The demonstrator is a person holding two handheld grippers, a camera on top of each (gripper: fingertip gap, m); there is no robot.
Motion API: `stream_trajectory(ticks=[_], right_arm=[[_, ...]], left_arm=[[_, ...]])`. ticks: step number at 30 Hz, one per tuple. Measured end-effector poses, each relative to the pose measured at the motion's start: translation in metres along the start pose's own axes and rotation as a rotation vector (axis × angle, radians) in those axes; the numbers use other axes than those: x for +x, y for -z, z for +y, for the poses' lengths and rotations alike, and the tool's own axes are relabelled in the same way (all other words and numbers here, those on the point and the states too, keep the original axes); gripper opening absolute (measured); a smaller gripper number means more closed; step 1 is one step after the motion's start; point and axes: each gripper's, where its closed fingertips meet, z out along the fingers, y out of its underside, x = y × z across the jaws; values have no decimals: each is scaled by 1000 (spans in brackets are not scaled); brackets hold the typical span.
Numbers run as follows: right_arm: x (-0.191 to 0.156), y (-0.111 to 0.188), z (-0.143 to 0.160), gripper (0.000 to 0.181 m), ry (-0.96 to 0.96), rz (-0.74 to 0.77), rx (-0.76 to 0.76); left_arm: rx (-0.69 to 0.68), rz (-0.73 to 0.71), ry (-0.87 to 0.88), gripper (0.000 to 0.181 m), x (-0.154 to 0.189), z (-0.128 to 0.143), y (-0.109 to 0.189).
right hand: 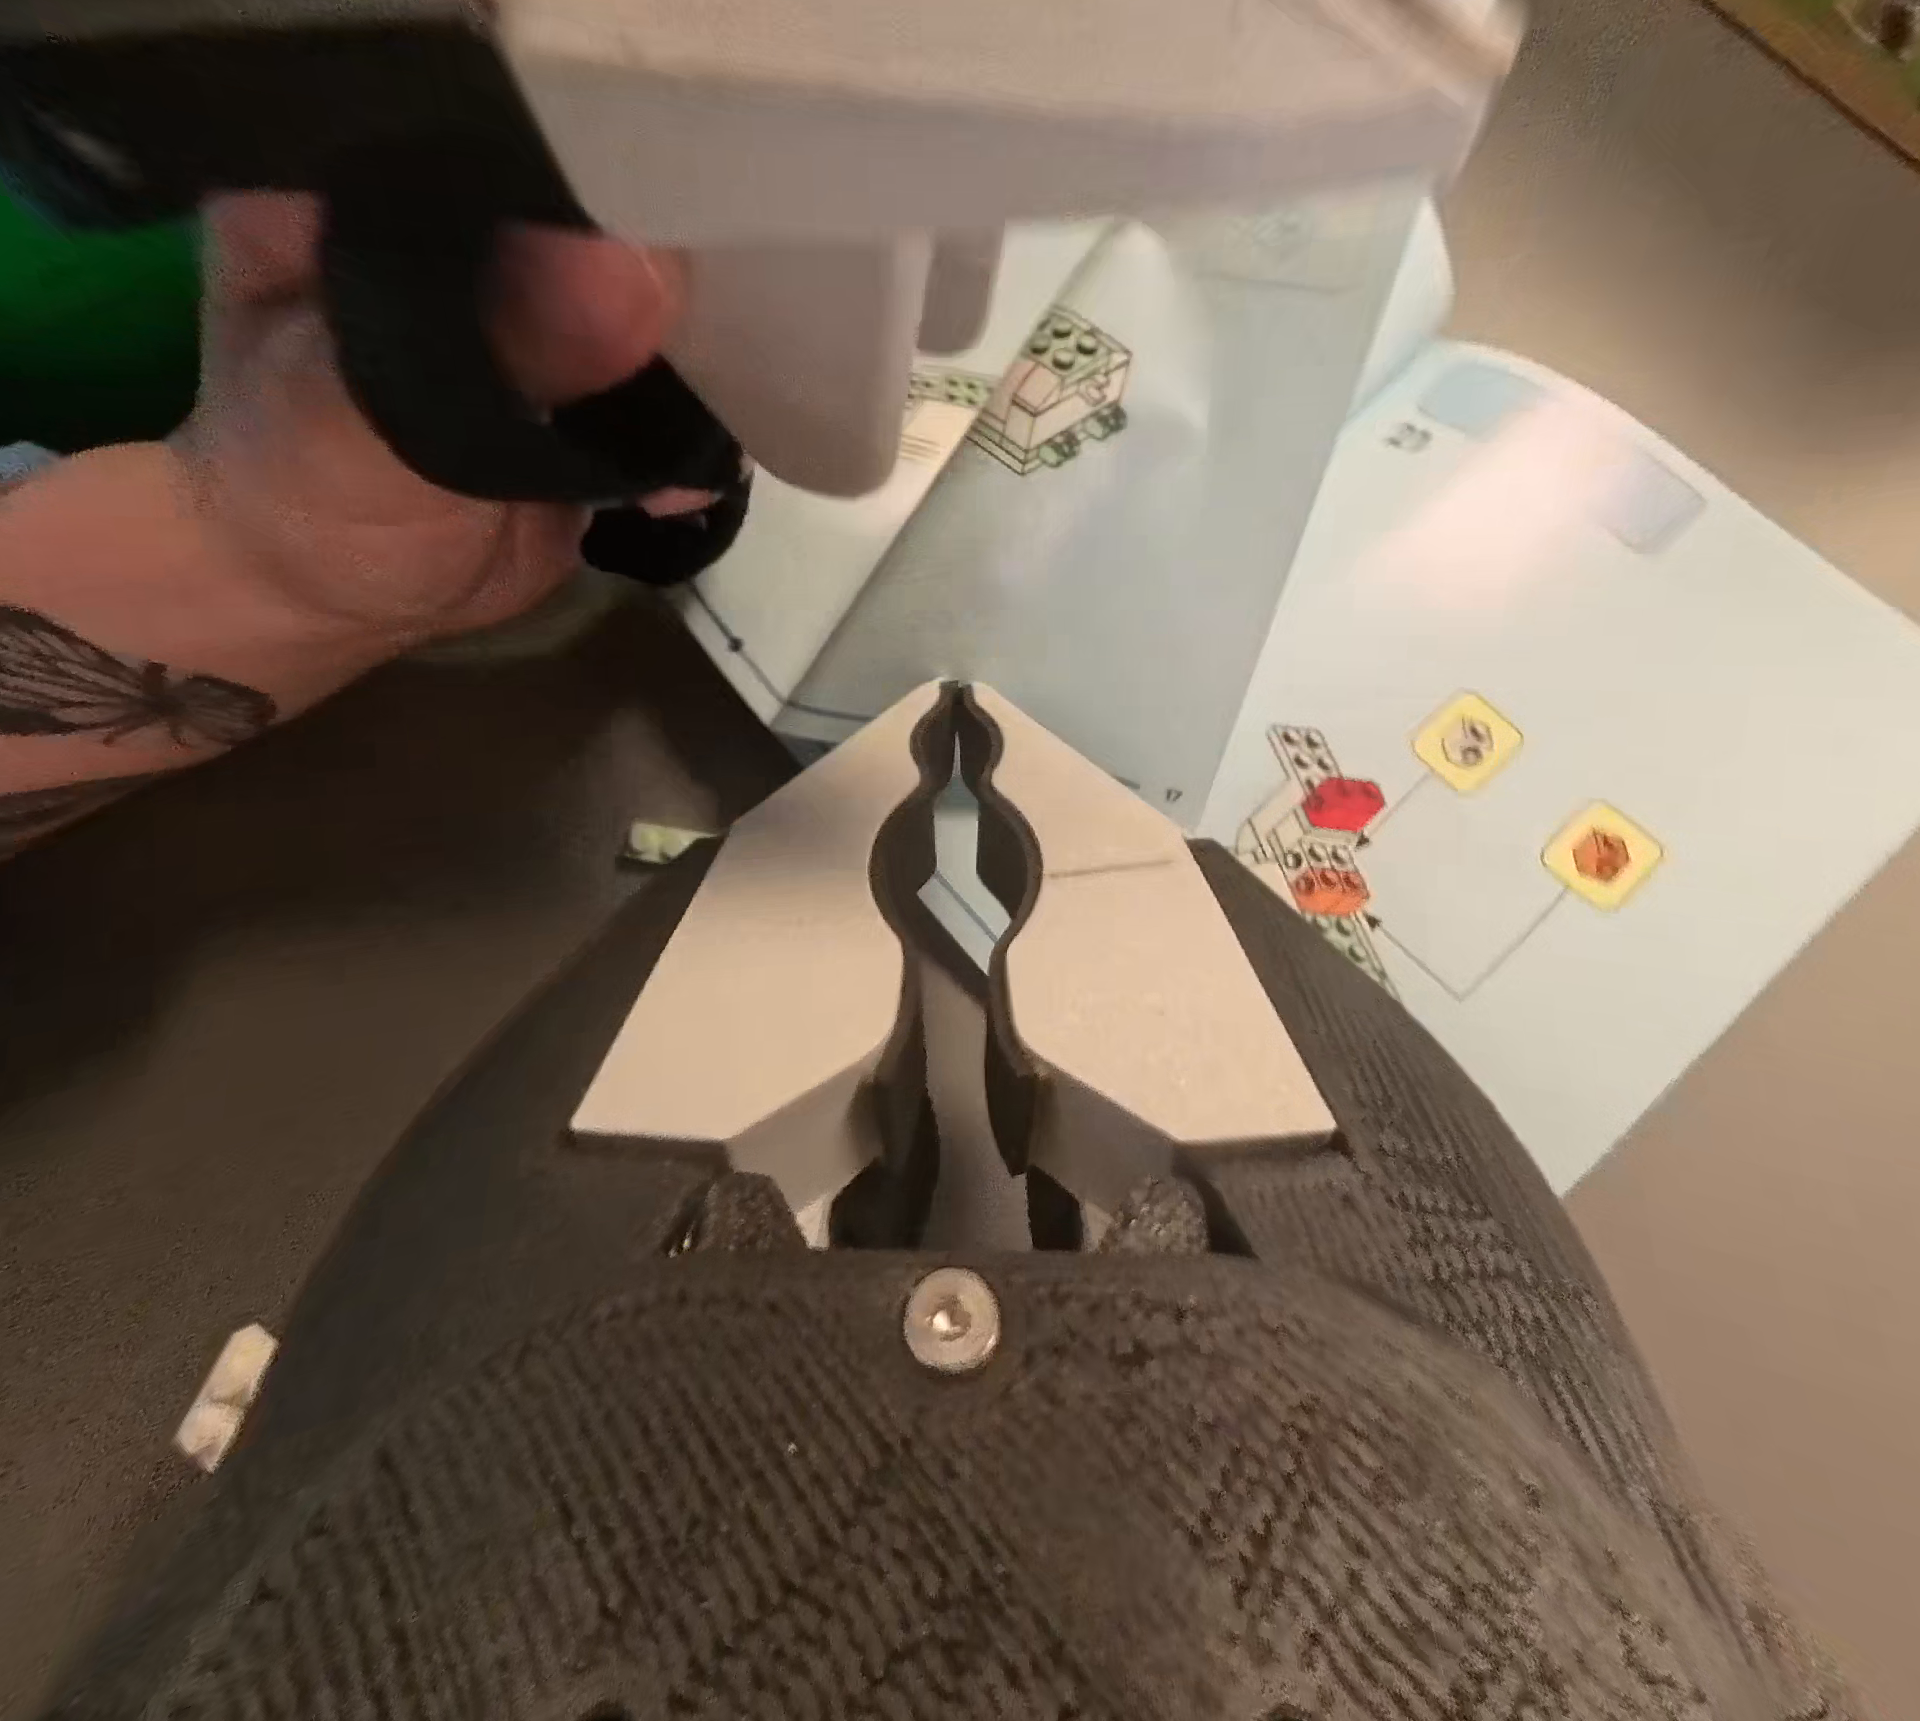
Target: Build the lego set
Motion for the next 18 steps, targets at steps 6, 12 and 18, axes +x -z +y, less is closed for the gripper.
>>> stream_trajectory(ticks=[6, 12, 18], right_arm=[[-29, -9, -25, 0, 192, -100, 91], [-56, -25, -37, 0, 386, -222, 89], [-86, -39, -36, 1, 457, -450, 75]], left_arm=[[268, -308, -361, 0, -8, -65, 44], [360, -379, -392, 0, -17, -80, 64], [476, -405, -360, 0, -19, -101, 87]])
